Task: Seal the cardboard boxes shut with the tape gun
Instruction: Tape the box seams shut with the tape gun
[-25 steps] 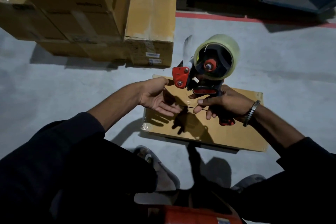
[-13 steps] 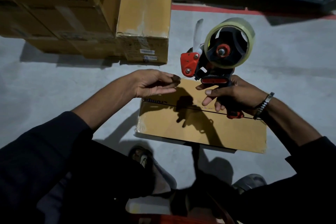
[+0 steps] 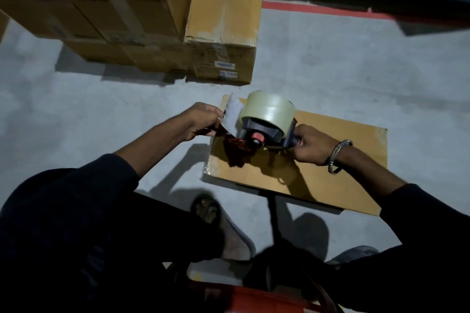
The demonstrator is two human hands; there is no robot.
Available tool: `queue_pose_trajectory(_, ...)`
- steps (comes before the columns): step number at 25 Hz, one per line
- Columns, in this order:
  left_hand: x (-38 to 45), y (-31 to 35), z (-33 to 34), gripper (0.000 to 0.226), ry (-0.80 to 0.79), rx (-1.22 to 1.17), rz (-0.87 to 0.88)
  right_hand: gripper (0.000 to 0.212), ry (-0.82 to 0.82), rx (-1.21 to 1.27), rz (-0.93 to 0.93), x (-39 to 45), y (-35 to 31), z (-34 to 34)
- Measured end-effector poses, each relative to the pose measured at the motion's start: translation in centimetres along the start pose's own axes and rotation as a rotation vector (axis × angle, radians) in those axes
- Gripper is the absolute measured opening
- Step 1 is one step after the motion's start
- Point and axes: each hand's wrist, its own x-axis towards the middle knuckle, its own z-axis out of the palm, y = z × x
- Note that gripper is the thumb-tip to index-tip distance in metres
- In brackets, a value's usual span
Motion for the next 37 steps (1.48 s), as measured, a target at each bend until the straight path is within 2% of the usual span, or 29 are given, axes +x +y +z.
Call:
queue_pose_trajectory(2,0.2,-1.5,-2.2,0.020,0.094,0.004,0.004,0.037,-0.002,-0.127,0.000,0.6,1.3,0.0)
queue_pose_trajectory(4,0.4,-2.7,-3.4,0.016,0.067,0.000,-0.015,0.034,-0.016,-0.204,0.013,0.3,2.8,-0.2)
queue_pose_trajectory(8,1.8,-4.2,-1.7,0.013,0.130,-0.046,0.011,0.005,0.027,-0.324,0.019,0.9,4.3,0.6)
queue_pose_trajectory(12,3.3,-5.5,-0.3,0.006,0.163,-0.087,0.013,0.010,0.003,-0.341,0.072,2.3,6.1,1.5)
queue_pose_trajectory(14,3.7,-5.9,0.5,0.010,0.184,-0.060,0.020,0.012,0.031,-0.433,0.082,2.9,6.6,1.6)
queue_pose_trajectory(17,5.1,-6.9,1.2,0.016,0.312,-0.023,0.005,0.020,0.037,-0.551,0.077,4.6,5.9,2.1)
queue_pose_trajectory(20,6.0,-7.1,0.9,0.026,0.435,0.134,0.061,0.014,0.001,-0.516,0.077,6.1,5.0,2.6)
queue_pose_trajectory(26,6.6,-7.2,1.0,0.008,0.411,0.139,-0.001,0.021,-0.002,-0.562,0.112,7.7,5.2,2.6)
queue_pose_trajectory(28,6.8,-7.7,1.2,0.011,0.406,-0.014,-0.098,0.020,-0.010,-0.576,0.112,8.0,5.3,3.0)
queue_pose_trajectory(30,6.7,-8.6,1.7,0.020,0.329,-0.271,-0.200,0.023,-0.012,-0.589,0.117,8.3,5.3,3.0)
queue_pose_trajectory(32,6.3,-9.4,1.8,0.028,0.352,-0.360,-0.217,0.022,-0.011,-0.567,0.125,8.5,5.4,2.9)
queue_pose_trajectory(34,6.5,-9.4,1.8,0.027,0.507,-0.131,-0.079,0.024,-0.014,-0.561,0.122,8.5,5.3,2.9)
queue_pose_trajectory(36,6.0,-8.5,2.8,0.007,0.619,0.230,0.094,0.027,-0.008,-0.574,0.125,8.5,5.1,3.1)
queue_pose_trajectory(37,5.7,-8.0,3.9,0.009,0.648,0.339,0.122,0.028,-0.003,-0.579,0.125,8.4,5.0,3.0)
